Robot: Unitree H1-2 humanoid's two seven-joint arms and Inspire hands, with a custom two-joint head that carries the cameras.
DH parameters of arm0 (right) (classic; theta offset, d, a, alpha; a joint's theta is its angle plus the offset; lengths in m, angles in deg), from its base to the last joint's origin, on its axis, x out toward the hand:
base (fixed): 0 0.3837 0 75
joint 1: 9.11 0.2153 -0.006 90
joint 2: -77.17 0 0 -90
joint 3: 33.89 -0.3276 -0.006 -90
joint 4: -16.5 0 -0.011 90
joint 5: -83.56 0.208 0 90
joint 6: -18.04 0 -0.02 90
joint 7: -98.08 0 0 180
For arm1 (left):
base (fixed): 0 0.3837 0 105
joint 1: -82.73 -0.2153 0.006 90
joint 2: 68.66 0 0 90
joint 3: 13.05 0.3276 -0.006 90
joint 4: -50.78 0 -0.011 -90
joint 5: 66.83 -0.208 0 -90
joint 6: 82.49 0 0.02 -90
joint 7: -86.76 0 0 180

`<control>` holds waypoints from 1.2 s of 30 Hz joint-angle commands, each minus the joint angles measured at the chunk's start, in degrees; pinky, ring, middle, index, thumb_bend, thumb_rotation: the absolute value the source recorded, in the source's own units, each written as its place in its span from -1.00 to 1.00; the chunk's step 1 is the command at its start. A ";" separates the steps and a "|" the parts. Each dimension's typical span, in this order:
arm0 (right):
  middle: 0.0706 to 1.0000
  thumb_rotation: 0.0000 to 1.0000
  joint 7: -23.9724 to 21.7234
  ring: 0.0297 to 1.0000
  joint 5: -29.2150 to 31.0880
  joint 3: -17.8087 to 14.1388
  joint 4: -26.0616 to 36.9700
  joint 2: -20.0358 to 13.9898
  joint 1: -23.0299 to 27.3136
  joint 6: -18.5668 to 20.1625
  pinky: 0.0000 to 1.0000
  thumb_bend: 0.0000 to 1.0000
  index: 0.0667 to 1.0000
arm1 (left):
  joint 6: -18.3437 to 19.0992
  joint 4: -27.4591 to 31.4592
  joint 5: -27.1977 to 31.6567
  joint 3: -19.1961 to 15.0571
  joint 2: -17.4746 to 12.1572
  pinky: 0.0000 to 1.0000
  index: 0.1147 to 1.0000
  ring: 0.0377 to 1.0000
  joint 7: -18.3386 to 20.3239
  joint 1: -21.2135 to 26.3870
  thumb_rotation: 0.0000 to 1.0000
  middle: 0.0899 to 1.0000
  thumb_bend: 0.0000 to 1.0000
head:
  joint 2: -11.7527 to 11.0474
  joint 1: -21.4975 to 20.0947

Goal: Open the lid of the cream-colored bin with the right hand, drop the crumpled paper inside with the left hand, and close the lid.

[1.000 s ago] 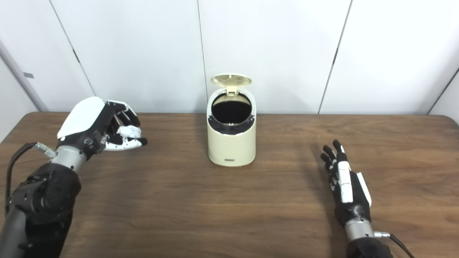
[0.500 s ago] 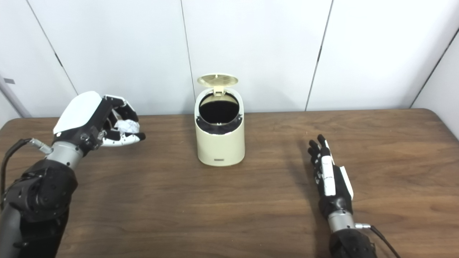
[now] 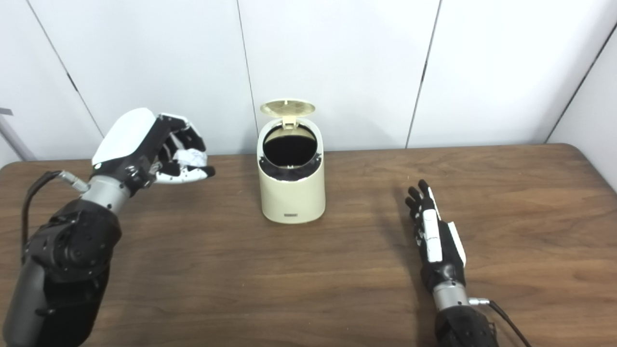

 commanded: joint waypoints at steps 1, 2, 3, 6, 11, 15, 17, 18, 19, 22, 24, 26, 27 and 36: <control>0.91 1.00 -0.23 0.92 0.70 -0.02 0.37 0.67 0.75 -2.45 1.00 0.19 0.98 | -1.19 0.17 -0.86 -0.08 -0.05 -0.36 -0.14 -0.27 -2.19 3.44 -1.00 -0.13 -0.06 | -0.12 -0.05; 0.91 1.00 -0.31 0.92 0.81 -0.07 0.33 0.68 0.67 -2.73 1.00 0.18 0.98 | -1.50 -0.11 -0.82 0.02 0.10 -0.36 -0.14 -0.27 -2.47 3.59 -1.00 -0.13 -0.06 | -0.20 -0.02; 0.91 1.00 -0.39 0.92 0.88 -0.14 0.28 0.62 0.58 -2.98 1.00 0.17 0.98 | -1.93 -0.44 -0.61 0.09 0.27 -0.36 -0.12 -0.27 -2.83 3.71 -1.00 -0.15 -0.06 | -0.37 -0.02; 0.91 1.00 -0.42 0.93 0.82 -0.27 0.52 0.40 0.26 -3.47 1.00 0.13 0.99 | -2.43 -1.14 -0.84 0.61 0.62 -0.36 -0.09 -0.30 -3.17 4.16 -1.00 -0.18 -0.06 | -0.80 0.02; 0.90 1.00 -0.08 0.91 0.18 -0.61 0.60 0.02 -0.20 -4.78 1.00 0.19 0.98 | -3.64 -2.60 -0.24 1.30 0.99 -0.31 -0.11 -0.31 -4.02 4.74 -1.00 -0.16 -0.06 | -1.41 0.11; 0.91 1.00 -0.69 0.91 1.32 -1.00 1.29 -0.17 -0.56 -4.97 1.00 0.22 0.99 | -3.94 -3.69 -0.67 2.01 1.57 -0.30 -0.13 -0.29 -4.35 5.46 -1.00 -0.14 -0.05 | -1.61 0.24; 0.91 1.00 -0.72 0.91 1.48 -1.04 1.67 -0.17 -0.68 -4.89 1.00 0.20 0.98 | -3.78 -4.17 -0.94 2.39 1.87 -0.30 -0.14 -0.29 -4.46 5.85 -1.00 -0.12 -0.05 | -1.70 0.30; 0.92 1.00 -0.72 0.91 1.60 -1.09 1.75 -0.17 -0.71 -4.90 1.00 0.19 0.99 | -3.74 -4.53 -1.06 2.61 2.09 -0.32 -0.15 -0.29 -4.56 6.10 -1.00 -0.11 -0.05 | -1.79 0.32; 0.91 1.00 -0.72 0.91 1.69 -1.12 1.77 -0.17 -0.72 -4.91 1.00 0.19 0.98 | -3.72 -4.77 -1.12 2.75 2.22 -0.33 -0.16 -0.28 -4.65 6.25 -1.00 -0.10 -0.06 | -1.80 0.34; 0.90 1.00 -0.61 0.90 1.52 -1.09 1.69 -0.20 -0.72 -5.16 1.00 0.18 0.97 | -3.69 -6.00 -1.69 3.41 2.89 -0.34 -0.17 -0.28 -5.09 6.94 -1.00 -0.09 -0.06 | -2.04 0.45; 0.90 1.00 -0.50 0.90 1.37 -1.05 1.70 -0.14 -0.74 -5.16 1.00 0.18 0.97 | -3.62 -6.62 -1.99 3.78 3.20 -0.33 -0.17 -0.29 -5.23 7.28 -1.00 -0.09 -0.06 | -2.17 0.43; 0.90 1.00 -0.39 0.89 1.08 -0.98 1.84 -0.14 -0.83 -5.15 1.00 0.16 0.96 | -3.21 -7.14 -1.73 4.02 3.86 -0.31 -0.17 -0.28 -5.11 7.65 -1.00 -0.09 -0.05 | -2.26 0.47; 0.89 1.00 -0.36 0.89 0.96 -0.93 1.84 -0.14 -0.87 -5.21 1.00 0.16 0.97 | -3.03 -7.30 -1.53 4.09 4.13 -0.33 -0.17 -0.28 -5.02 7.79 -1.00 -0.09 -0.05 | -2.27 0.42; 0.88 1.00 -0.10 0.88 0.21 -0.89 1.62 -0.16 -1.11 -5.19 1.00 0.13 0.97 | -4.13 -10.24 -1.20 5.43 5.96 -0.31 -0.17 -0.26 -6.60 9.16 -1.00 -0.09 -0.05 | -2.25 0.49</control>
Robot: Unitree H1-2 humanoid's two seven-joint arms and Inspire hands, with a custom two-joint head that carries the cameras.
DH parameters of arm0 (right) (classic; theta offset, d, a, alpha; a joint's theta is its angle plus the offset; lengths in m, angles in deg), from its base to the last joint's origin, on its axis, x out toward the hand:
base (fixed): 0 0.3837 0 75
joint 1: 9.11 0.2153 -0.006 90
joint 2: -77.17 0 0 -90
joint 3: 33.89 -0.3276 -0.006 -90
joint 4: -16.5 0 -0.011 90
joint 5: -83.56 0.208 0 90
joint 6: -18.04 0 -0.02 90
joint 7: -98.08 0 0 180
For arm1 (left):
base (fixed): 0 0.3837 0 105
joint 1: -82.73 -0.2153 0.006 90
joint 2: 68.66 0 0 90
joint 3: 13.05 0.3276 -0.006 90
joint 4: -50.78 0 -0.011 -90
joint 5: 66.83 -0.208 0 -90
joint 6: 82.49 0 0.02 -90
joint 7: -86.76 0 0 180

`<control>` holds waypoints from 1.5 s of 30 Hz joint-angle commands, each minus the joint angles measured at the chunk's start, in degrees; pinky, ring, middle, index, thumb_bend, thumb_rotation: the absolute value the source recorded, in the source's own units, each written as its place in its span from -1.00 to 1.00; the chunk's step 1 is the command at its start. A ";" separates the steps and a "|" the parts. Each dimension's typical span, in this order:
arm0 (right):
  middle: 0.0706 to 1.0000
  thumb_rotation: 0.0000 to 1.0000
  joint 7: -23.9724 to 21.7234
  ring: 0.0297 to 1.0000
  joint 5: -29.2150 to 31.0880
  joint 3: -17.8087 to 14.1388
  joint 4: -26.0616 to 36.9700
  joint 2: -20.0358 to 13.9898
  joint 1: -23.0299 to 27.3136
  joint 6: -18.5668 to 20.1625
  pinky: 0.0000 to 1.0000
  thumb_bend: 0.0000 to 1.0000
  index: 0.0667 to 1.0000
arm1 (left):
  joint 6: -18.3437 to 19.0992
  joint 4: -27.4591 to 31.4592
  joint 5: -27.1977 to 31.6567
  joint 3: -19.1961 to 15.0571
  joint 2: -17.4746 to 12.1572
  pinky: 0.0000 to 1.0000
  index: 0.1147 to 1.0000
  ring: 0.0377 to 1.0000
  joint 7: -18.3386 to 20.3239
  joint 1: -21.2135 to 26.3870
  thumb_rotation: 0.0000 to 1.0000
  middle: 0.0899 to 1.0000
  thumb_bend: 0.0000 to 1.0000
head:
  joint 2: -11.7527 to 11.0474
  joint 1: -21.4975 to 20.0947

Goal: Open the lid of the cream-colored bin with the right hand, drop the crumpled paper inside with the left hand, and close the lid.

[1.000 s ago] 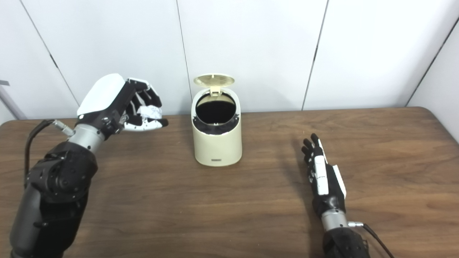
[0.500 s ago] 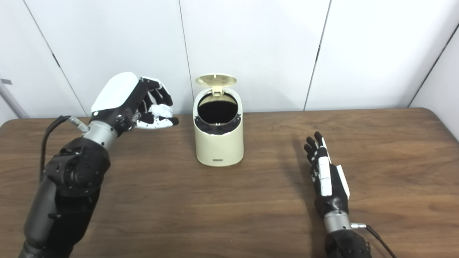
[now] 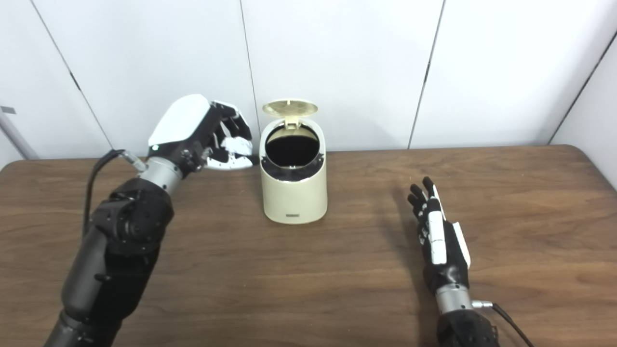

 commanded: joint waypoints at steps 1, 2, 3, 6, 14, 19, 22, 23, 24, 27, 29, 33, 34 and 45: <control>0.88 1.00 -0.03 0.88 -0.02 -0.17 0.98 -0.12 -0.24 -2.04 1.00 0.14 0.97 | -1.31 0.13 -0.10 -0.13 0.28 -0.30 -0.17 -0.27 -2.13 4.10 -1.00 -0.08 -0.05 | 0.00 0.03; 0.88 1.00 -0.07 0.89 0.05 -0.15 1.04 -0.07 -0.26 -1.91 1.00 0.13 0.98 | -1.31 -0.13 -0.18 -0.01 0.40 -0.31 -0.17 -0.27 -2.25 4.23 -1.00 -0.08 -0.05 | 0.01 0.05; 0.88 1.00 -0.13 0.89 0.15 -0.16 0.97 -0.04 -0.29 -1.95 1.00 0.13 0.98 | -1.13 -0.41 -0.31 0.11 0.65 -0.31 -0.17 -0.27 -2.34 4.42 -1.00 -0.08 -0.05 | -0.01 0.05; 0.88 1.00 -0.19 0.91 0.14 -0.07 0.85 0.00 -0.46 -1.85 1.00 0.15 0.97 | -0.49 -1.08 -0.54 0.25 1.36 -0.32 -0.15 -0.28 -2.51 4.98 -1.00 -0.08 -0.06 | -0.07 -0.05; 0.90 1.00 -0.66 0.95 -0.22 0.66 0.76 -0.34 -1.08 -1.46 1.00 0.22 0.99 | 0.62 -2.16 0.24 -0.52 3.05 -0.36 -0.15 -0.27 -2.93 6.18 -1.00 -0.10 -0.06 | -0.19 0.11; 0.91 1.00 -0.55 0.93 -0.47 0.96 0.05 -0.37 -1.33 -1.48 1.00 0.20 0.99 | 0.56 -3.03 -0.02 -0.16 3.80 -0.37 -0.13 -0.28 -3.68 7.03 -1.00 -0.11 -0.06 | -0.18 0.19; 0.90 1.00 -0.64 0.92 -0.39 1.04 -0.31 -0.36 -1.45 -1.71 1.00 0.17 0.99 | 0.49 -3.50 -0.40 0.38 4.06 -0.39 -0.11 -0.29 -3.98 7.61 -1.00 -0.11 -0.06 | -0.11 0.12; 0.89 1.00 -0.59 0.91 -0.47 1.10 -0.20 -0.31 -1.50 -1.61 1.00 0.17 0.98 | 0.58 -3.61 -0.44 0.49 4.15 -0.39 -0.11 -0.29 -3.98 7.76 -1.00 -0.11 -0.06 | -0.10 0.04; 0.89 1.00 -0.56 0.91 -0.48 1.18 0.06 -0.24 -1.57 -1.37 1.00 0.17 0.98 | 0.50 -3.77 -0.52 0.65 4.23 -0.38 -0.11 -0.29 -4.10 7.92 -1.00 -0.11 -0.06 | -0.08 0.01; 0.88 1.00 -0.45 0.90 -0.67 1.43 0.64 -0.11 -1.71 -1.00 1.00 0.21 0.97 | 0.01 -4.19 -0.62 0.96 4.43 -0.37 -0.10 -0.29 -4.76 8.13 -1.00 -0.11 -0.06 | -0.21 0.11; 0.88 1.00 -0.25 0.90 -0.84 1.49 0.68 0.02 -1.70 -1.08 1.00 0.21 0.97 | 0.08 -4.45 -0.80 1.16 4.86 -0.38 -0.10 -0.30 -5.25 8.32 -1.00 -0.11 -0.06 | -0.24 0.26; 0.87 1.00 0.02 0.90 -0.78 1.54 1.28 0.50 -1.80 -0.24 1.00 0.23 0.96 | 1.08 -4.89 -2.06 1.84 5.63 -0.39 -0.08 -0.31 -5.78 8.73 -1.00 -0.13 -0.07 | -0.12 0.32; 0.87 1.00 0.00 0.90 -0.73 1.56 1.40 0.57 -1.84 0.00 1.00 0.23 0.96 | 1.13 -5.07 -2.62 2.15 5.91 -0.40 -0.08 -0.31 -6.17 8.81 -1.00 -0.13 -0.07 | -0.04 0.29; 0.88 1.00 -0.09 0.92 -1.00 1.22 0.72 0.30 -1.87 -0.65 1.00 0.24 0.98 | 0.43 -6.26 -4.36 3.77 8.24 -0.43 -0.06 -0.26 -9.70 8.14 -1.00 -0.06 -0.07 | 0.05 0.14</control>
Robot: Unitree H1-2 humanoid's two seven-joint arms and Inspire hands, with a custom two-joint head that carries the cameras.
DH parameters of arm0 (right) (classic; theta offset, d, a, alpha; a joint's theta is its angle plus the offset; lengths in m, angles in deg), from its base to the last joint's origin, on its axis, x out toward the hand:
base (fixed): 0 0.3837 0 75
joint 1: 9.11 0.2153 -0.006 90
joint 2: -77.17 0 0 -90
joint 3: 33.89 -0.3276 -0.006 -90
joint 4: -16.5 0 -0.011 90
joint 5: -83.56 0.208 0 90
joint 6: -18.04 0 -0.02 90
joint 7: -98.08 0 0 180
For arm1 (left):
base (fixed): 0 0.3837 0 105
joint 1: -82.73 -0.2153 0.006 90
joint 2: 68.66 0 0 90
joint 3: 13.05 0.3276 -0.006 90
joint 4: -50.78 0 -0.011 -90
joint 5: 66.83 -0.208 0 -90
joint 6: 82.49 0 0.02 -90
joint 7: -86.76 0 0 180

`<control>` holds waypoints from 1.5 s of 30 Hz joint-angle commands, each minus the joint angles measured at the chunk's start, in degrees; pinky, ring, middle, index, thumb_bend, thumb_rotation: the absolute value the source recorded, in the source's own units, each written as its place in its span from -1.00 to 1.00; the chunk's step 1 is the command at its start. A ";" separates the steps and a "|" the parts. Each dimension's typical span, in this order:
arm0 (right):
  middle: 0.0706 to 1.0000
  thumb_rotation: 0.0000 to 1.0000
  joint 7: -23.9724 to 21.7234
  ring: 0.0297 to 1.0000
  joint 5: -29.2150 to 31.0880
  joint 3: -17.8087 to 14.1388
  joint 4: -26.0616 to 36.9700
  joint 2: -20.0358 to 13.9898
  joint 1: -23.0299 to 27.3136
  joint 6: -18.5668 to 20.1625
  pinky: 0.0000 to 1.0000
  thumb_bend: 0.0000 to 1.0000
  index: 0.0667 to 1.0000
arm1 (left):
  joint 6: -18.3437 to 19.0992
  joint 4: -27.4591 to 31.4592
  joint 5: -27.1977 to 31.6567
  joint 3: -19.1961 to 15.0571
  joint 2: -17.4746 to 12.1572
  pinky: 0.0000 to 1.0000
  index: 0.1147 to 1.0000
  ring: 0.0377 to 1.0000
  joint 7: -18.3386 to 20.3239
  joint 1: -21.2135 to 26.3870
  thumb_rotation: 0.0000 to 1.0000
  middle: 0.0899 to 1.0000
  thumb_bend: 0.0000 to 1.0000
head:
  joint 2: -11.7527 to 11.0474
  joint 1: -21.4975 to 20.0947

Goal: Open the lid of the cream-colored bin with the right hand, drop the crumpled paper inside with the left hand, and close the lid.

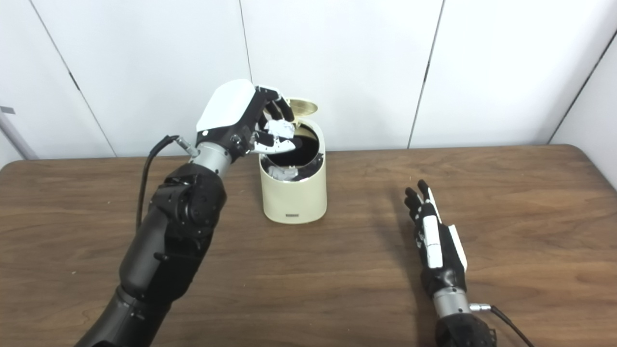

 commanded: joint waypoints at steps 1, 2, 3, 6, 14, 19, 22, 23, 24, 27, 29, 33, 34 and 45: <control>0.88 1.00 -0.19 0.92 0.58 -0.18 -0.50 0.20 -0.72 -1.24 1.00 0.24 0.98 | -0.97 0.43 -0.90 -0.11 0.28 -0.43 -0.07 -0.26 -2.70 2.48 -1.00 -0.06 -0.07 | 0.08 -0.06; 0.88 1.00 -0.31 0.92 0.77 -0.26 -0.54 0.16 -0.72 -1.33 1.00 0.23 0.98 | -1.12 0.31 -0.81 -0.03 0.32 -0.43 -0.07 -0.26 -2.91 2.43 -1.00 -0.06 -0.07 | 0.10 -0.09; 0.88 1.00 -0.39 0.92 0.88 -0.30 -0.56 0.13 -0.73 -1.38 1.00 0.23 0.98 | -1.21 0.22 -0.74 0.03 0.33 -0.43 -0.07 -0.25 -3.07 2.40 -1.00 -0.05 -0.07 | 0.10 -0.09; 0.88 1.00 -0.43 0.93 0.87 -0.35 -0.47 -0.03 -0.79 -1.33 1.00 0.24 0.98 | -0.79 -0.25 -1.50 0.60 0.42 -0.49 -0.06 -0.26 -3.52 2.52 -1.00 -0.04 -0.07 | 0.18 -0.13; 0.86 1.00 -0.48 0.93 0.96 -0.45 -0.18 -0.34 -0.99 -1.21 1.00 0.24 0.98 | -0.59 -0.45 -3.21 1.29 0.92 -0.51 -0.04 -0.27 -4.53 2.21 -1.00 -0.05 -0.08 | 0.48 -0.21; 0.86 1.00 -0.85 0.93 1.58 -0.63 -0.48 -0.61 -1.03 -1.49 1.00 0.24 1.00 | -0.51 -0.42 -3.90 1.58 1.09 -0.52 -0.04 -0.28 -5.10 1.83 -1.00 -0.06 -0.08 | 0.73 -0.11; 0.86 1.00 -1.03 0.93 2.13 -0.64 -0.63 -0.67 -1.01 -1.50 1.00 0.25 1.00 | -0.53 -0.40 -3.94 1.64 0.88 -0.51 -0.06 -0.26 -5.13 1.69 -1.00 -0.03 -0.08 | 0.76 -0.10; 0.86 1.00 -1.01 0.94 2.20 -0.62 -0.59 -0.67 -1.04 -1.42 1.00 0.26 0.99 | -0.55 -0.37 -3.97 1.63 0.80 -0.51 -0.06 -0.26 -5.08 1.65 -1.00 -0.03 -0.07 | 0.80 -0.15; 0.86 1.00 -0.98 0.94 2.22 -0.60 -0.56 -0.65 -1.07 -1.37 1.00 0.26 0.99 | -0.51 -0.36 -4.15 1.66 0.72 -0.50 -0.07 -0.26 -5.00 1.63 -1.00 -0.02 -0.07 | 0.82 -0.19; 0.86 1.00 -0.98 0.94 2.21 -0.47 -0.40 -0.64 -1.12 -1.28 1.00 0.26 0.99 | -0.32 -0.26 -4.37 1.52 0.72 -0.51 -0.06 -0.27 -4.72 1.58 -1.00 -0.03 -0.08 | 0.89 -0.22; 0.86 1.00 -0.83 0.93 2.02 -0.34 0.09 -0.56 -1.20 -0.88 1.00 0.27 0.99 | -0.48 -0.20 -4.18 1.39 0.72 -0.51 -0.06 -0.27 -4.81 1.51 -1.00 -0.04 -0.08 | 1.07 -0.29; 0.86 1.00 -0.74 0.94 1.74 -0.17 0.61 -0.62 -1.36 -0.14 1.00 0.27 0.99 | -0.57 0.24 -4.34 1.39 0.69 -0.51 -0.06 -0.28 -4.91 1.29 -1.00 -0.04 -0.08 | 1.22 -0.33; 0.86 1.00 -0.74 0.95 1.64 -0.14 0.64 -0.67 -1.40 -0.04 1.00 0.28 0.99 | -0.47 0.43 -4.47 1.41 0.70 -0.52 -0.06 -0.28 -4.82 1.21 -1.00 -0.05 -0.08 | 1.26 -0.36; 0.89 1.00 -1.05 1.00 1.73 0.00 0.53 -0.97 -1.38 0.56 1.00 0.27 1.00 | 1.14 1.90 -4.49 1.08 0.67 -0.52 -0.05 -0.30 -3.25 1.21 -1.00 -0.08 -0.08 | 1.50 -0.33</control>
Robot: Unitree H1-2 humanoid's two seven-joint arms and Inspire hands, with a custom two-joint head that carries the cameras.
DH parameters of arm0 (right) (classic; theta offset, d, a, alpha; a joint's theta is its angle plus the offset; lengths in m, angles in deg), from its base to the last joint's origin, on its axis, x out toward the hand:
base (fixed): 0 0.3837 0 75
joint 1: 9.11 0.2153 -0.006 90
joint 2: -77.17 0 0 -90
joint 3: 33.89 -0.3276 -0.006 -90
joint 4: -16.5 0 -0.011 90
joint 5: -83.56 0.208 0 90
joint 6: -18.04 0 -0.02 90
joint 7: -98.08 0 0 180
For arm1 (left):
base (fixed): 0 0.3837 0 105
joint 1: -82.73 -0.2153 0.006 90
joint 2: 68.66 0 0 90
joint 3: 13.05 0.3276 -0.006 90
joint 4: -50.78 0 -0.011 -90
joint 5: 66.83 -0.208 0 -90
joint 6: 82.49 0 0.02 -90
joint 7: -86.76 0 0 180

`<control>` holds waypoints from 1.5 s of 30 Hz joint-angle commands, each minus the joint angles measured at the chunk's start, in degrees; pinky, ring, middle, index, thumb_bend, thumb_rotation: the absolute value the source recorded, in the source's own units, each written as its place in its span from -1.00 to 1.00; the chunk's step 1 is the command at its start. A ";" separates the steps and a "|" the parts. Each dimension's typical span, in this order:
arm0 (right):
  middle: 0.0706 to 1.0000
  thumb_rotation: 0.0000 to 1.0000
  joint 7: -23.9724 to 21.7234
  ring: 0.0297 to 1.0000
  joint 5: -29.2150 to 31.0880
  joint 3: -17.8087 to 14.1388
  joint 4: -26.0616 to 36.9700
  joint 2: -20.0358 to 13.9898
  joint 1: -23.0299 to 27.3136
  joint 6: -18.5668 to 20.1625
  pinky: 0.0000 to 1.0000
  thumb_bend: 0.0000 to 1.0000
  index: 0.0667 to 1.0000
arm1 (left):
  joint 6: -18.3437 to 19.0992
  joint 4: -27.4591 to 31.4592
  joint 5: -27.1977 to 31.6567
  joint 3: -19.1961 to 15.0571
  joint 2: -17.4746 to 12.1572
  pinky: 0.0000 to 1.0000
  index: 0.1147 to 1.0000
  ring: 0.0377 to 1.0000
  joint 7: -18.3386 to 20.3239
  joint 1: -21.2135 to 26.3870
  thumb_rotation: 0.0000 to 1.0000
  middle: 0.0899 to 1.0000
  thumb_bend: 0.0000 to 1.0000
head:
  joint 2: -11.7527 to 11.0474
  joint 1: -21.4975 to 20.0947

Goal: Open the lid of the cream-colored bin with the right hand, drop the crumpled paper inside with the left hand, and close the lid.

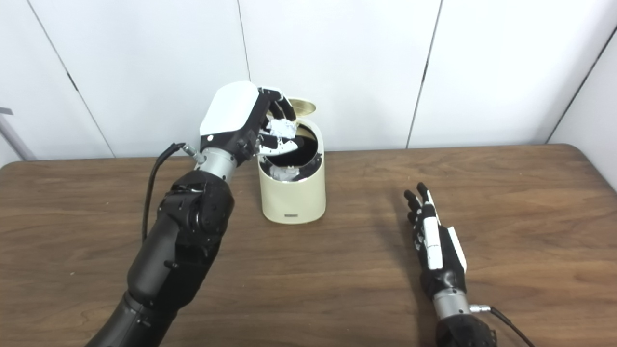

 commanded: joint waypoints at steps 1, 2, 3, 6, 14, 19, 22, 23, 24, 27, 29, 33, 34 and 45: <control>0.89 1.00 -0.80 1.00 0.19 -0.02 -0.31 -0.41 -0.77 -1.24 1.00 0.27 1.00 | -0.03 2.36 -1.05 -0.32 -0.26 -0.52 -0.05 -0.30 -0.26 2.00 -1.00 -0.08 -0.08 | 0.09 -0.08; 0.89 1.00 -0.85 0.99 0.23 -0.04 -0.47 -0.45 -0.74 -1.37 1.00 0.28 1.00 | -0.06 2.45 -1.08 -0.25 -0.34 -0.53 -0.05 -0.30 -0.17 1.98 -1.00 -0.08 -0.08 | 0.14 -0.06; 0.89 1.00 -0.86 0.99 0.22 -0.06 -0.58 -0.46 -0.73 -1.42 1.00 0.28 1.00 | -0.06 2.53 -1.13 -0.21 -0.40 -0.52 -0.05 -0.30 -0.09 1.94 -1.00 -0.08 -0.08 | 0.14 -0.06; 0.89 1.00 -0.85 0.99 0.10 -0.10 -0.55 -0.51 -0.75 -1.12 1.00 0.29 1.00 | -0.16 2.60 -1.13 -0.24 -0.38 -0.52 -0.05 -0.29 -0.03 1.82 -1.00 -0.07 -0.08 | 0.19 -0.06; 0.89 1.00 -1.23 1.00 0.31 -0.16 -0.72 -0.67 -0.69 -0.84 1.00 0.29 1.00 | 0.24 2.56 -1.76 -0.28 -0.15 -0.52 -0.05 -0.29 0.27 1.52 -1.00 -0.06 -0.08 | 0.27 0.00; 0.88 1.00 -0.89 1.00 -0.41 -0.07 -0.34 -0.45 -0.70 -0.16 1.00 0.29 1.00 | -0.23 1.76 -1.45 -0.36 -0.38 -0.52 -0.06 -0.29 0.16 1.48 -1.00 -0.06 -0.08 | 0.32 0.05; 0.88 1.00 -1.06 1.00 -0.37 -0.07 -0.47 -0.48 -0.61 -0.15 1.00 0.29 1.00 | -0.63 1.40 -1.39 -0.29 -0.60 -0.51 -0.06 -0.28 -0.05 1.47 -1.00 -0.06 -0.08 | 0.30 0.01; 0.88 1.00 -1.08 1.00 -0.38 -0.07 -0.55 -0.49 -0.58 -0.19 1.00 0.29 1.00 | -0.73 1.26 -1.35 -0.27 -0.67 -0.51 -0.07 -0.28 -0.12 1.45 -1.00 -0.05 -0.08 | 0.25 0.01; 0.88 1.00 -1.08 1.00 -0.40 -0.08 -0.60 -0.49 -0.55 -0.21 1.00 0.29 1.00 | -0.80 1.16 -1.32 -0.27 -0.71 -0.51 -0.07 -0.28 -0.17 1.44 -1.00 -0.05 -0.07 | 0.23 -0.02; 0.88 1.00 -1.04 1.00 -0.38 -0.12 -0.73 -0.43 -0.47 -0.28 1.00 0.29 1.00 | -0.85 0.90 -1.36 -0.25 -0.79 -0.50 -0.07 -0.27 -0.33 1.46 -1.00 -0.04 -0.07 | 0.29 -0.09; 0.88 1.00 -0.97 1.00 -0.30 -0.15 -0.57 -0.39 -0.46 0.12 1.00 0.29 1.00 | -0.80 0.77 -1.35 -0.26 -0.81 -0.51 -0.07 -0.27 -0.35 1.49 -1.00 -0.04 -0.07 | 0.27 -0.07; 0.88 1.00 -0.97 1.00 -0.18 -0.22 -0.56 -0.36 -0.38 0.26 1.00 0.30 1.00 | -1.00 0.42 -0.96 -0.35 -0.84 -0.51 -0.07 -0.28 -0.46 1.57 -1.00 -0.05 -0.08 | 0.24 -0.04; 0.88 1.00 -0.99 1.00 -0.21 -0.23 -0.65 -0.38 -0.35 0.20 1.00 0.29 1.00 | -1.05 0.33 -0.95 -0.33 -0.88 -0.51 -0.07 -0.29 -0.48 1.57 -1.00 -0.06 -0.08 | 0.23 -0.07; 0.88 1.00 -0.75 1.00 -0.54 -0.28 -0.45 -0.36 -0.38 0.28 1.00 0.29 1.00 | -1.04 -0.62 -0.51 -0.23 -1.08 -0.45 -0.07 -0.30 -0.26 1.67 -1.00 -0.12 -0.07 | 0.31 -0.14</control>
